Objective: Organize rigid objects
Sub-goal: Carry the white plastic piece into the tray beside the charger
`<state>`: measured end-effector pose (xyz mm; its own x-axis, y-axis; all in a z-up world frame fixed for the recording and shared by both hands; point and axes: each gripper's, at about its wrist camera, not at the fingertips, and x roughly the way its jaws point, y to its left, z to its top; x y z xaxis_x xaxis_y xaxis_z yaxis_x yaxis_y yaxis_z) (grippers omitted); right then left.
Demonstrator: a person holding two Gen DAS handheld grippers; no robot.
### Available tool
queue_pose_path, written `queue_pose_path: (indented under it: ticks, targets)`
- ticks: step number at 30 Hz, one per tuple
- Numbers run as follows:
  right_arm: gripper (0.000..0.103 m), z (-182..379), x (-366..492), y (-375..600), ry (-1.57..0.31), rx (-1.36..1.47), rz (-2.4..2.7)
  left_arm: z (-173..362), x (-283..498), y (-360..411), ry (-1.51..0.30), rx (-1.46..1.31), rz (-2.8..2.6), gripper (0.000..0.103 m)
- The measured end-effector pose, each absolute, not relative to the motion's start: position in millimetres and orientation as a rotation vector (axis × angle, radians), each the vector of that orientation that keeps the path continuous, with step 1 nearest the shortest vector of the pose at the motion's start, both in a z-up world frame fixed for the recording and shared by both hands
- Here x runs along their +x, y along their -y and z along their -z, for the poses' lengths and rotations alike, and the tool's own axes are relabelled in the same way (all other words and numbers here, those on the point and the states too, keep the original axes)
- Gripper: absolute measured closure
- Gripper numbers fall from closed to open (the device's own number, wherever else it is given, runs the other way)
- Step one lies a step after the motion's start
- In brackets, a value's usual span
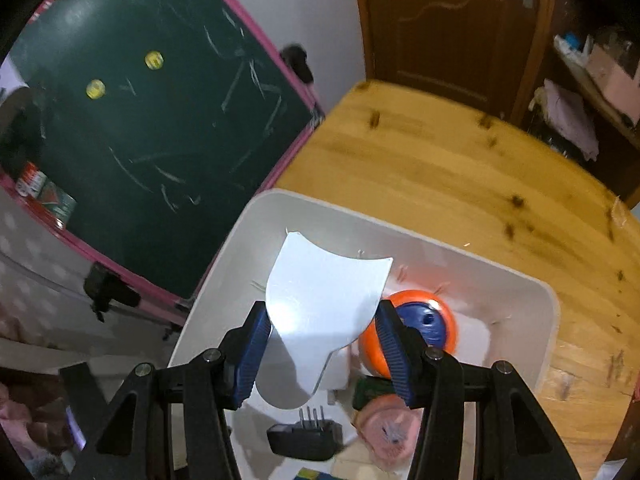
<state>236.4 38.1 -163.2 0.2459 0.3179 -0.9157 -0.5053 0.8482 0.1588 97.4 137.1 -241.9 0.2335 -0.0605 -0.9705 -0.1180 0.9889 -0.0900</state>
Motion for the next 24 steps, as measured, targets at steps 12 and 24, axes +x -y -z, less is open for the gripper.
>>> queue_pose_path:
  ticks: [12,24]
  targets:
    - [0.048,209.6,247.1,-72.3,-1.315,-0.233,-0.556,243.2,96.2,-141.6,-1.333,-0.169,-0.041,0.072]
    - [0.043,189.6,232.4,-59.0,-1.238,-0.224,-0.582,244.2,97.5,-143.4,-1.333,-0.177,-0.048,0.072]
